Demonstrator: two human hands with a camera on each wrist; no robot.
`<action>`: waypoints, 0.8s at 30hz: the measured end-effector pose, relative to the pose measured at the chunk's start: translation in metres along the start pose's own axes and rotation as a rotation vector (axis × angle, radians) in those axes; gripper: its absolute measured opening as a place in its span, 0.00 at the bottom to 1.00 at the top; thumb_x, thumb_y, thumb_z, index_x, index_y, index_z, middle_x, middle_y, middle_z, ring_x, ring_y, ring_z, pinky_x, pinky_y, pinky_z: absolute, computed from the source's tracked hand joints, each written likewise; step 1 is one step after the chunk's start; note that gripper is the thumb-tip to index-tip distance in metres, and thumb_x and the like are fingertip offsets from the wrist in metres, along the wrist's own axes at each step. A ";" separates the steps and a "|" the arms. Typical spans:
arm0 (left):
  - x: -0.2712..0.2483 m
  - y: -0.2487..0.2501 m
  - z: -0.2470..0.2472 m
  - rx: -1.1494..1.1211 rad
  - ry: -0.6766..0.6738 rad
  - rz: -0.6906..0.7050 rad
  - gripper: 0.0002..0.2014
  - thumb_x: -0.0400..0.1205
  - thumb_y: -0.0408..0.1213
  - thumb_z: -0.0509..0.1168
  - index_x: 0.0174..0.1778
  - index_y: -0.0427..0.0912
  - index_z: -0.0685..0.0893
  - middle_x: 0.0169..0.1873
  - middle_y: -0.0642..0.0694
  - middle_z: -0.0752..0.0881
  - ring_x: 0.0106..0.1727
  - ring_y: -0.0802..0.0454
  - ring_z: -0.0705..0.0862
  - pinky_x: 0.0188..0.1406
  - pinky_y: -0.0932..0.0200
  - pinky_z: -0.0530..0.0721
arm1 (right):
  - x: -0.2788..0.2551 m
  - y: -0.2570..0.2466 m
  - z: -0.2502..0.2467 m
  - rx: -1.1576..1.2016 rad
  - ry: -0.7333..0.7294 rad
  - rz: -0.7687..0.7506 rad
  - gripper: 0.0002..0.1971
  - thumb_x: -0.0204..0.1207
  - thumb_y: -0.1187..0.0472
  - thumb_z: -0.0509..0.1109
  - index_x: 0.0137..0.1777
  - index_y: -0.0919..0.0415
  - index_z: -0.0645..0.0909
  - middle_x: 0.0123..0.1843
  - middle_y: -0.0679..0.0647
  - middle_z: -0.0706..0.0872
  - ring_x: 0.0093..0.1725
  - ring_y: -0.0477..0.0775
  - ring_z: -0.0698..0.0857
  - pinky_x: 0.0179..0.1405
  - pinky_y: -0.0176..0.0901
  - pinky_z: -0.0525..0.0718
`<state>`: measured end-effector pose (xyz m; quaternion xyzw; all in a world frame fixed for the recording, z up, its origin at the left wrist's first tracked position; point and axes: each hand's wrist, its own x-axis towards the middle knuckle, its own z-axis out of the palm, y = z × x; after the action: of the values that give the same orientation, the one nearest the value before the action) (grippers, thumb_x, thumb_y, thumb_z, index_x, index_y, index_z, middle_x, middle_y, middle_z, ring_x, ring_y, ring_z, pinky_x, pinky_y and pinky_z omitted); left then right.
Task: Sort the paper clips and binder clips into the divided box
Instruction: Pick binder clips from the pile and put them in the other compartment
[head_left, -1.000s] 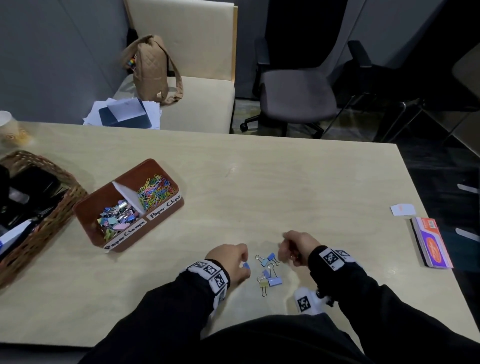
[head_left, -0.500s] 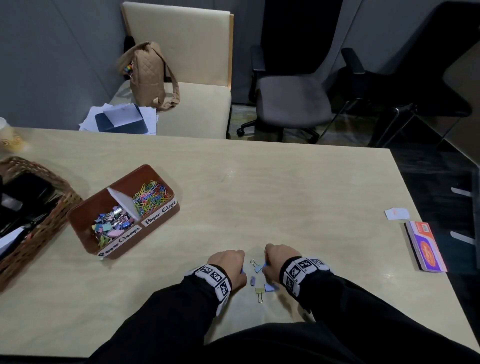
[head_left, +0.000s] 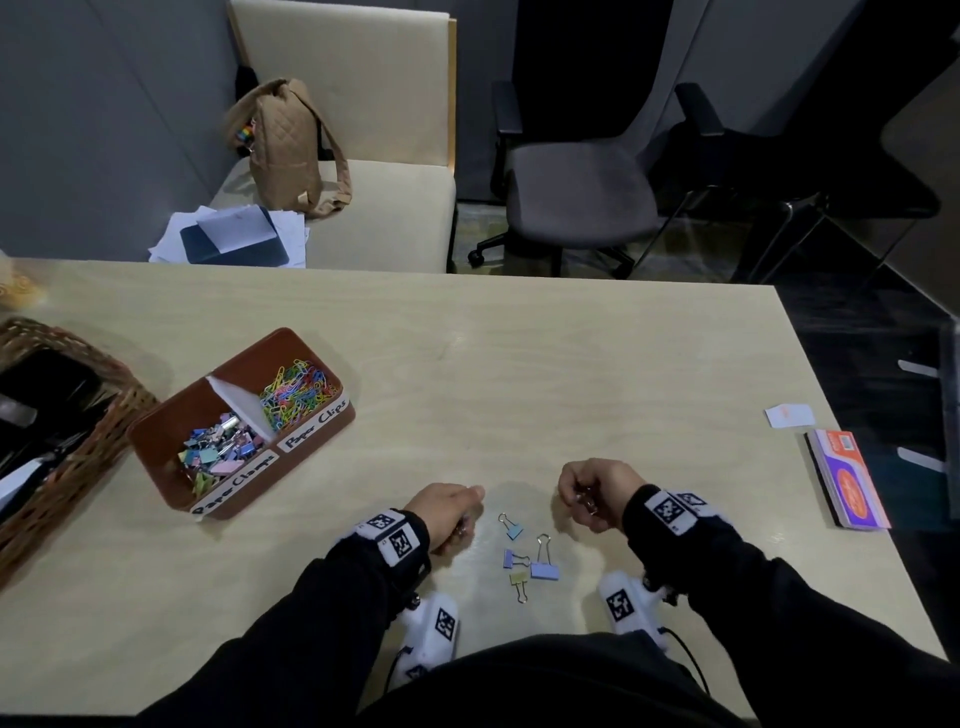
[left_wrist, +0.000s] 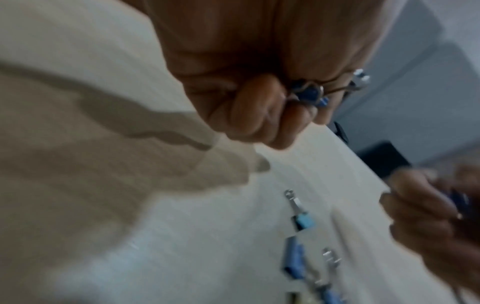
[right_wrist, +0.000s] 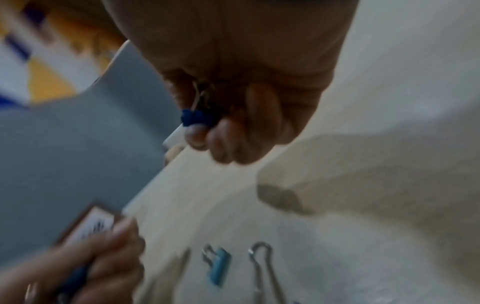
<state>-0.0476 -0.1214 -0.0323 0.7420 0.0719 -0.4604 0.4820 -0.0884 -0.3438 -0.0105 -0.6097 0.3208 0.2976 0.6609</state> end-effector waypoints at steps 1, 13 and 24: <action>-0.001 0.002 0.002 -0.092 -0.044 -0.023 0.18 0.86 0.43 0.59 0.29 0.42 0.74 0.22 0.46 0.78 0.19 0.52 0.73 0.20 0.65 0.70 | -0.002 0.000 -0.002 0.086 -0.050 0.009 0.15 0.72 0.69 0.47 0.28 0.68 0.71 0.28 0.66 0.79 0.17 0.52 0.69 0.19 0.29 0.55; -0.009 0.014 0.031 1.002 0.023 0.269 0.11 0.70 0.52 0.68 0.42 0.52 0.87 0.41 0.54 0.88 0.44 0.52 0.86 0.44 0.58 0.85 | 0.007 0.013 0.029 -1.132 0.171 -0.205 0.09 0.66 0.51 0.74 0.42 0.53 0.82 0.41 0.47 0.86 0.44 0.52 0.83 0.40 0.40 0.81; -0.001 -0.005 0.028 1.235 0.042 0.361 0.11 0.78 0.45 0.60 0.51 0.43 0.80 0.47 0.41 0.86 0.50 0.38 0.84 0.43 0.52 0.79 | 0.017 0.018 0.055 -1.499 0.122 -0.308 0.14 0.73 0.50 0.65 0.52 0.56 0.70 0.50 0.58 0.85 0.49 0.63 0.84 0.39 0.46 0.77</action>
<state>-0.0682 -0.1403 -0.0381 0.8922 -0.3228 -0.3141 0.0343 -0.0888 -0.2879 -0.0323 -0.9480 -0.0194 0.3060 0.0860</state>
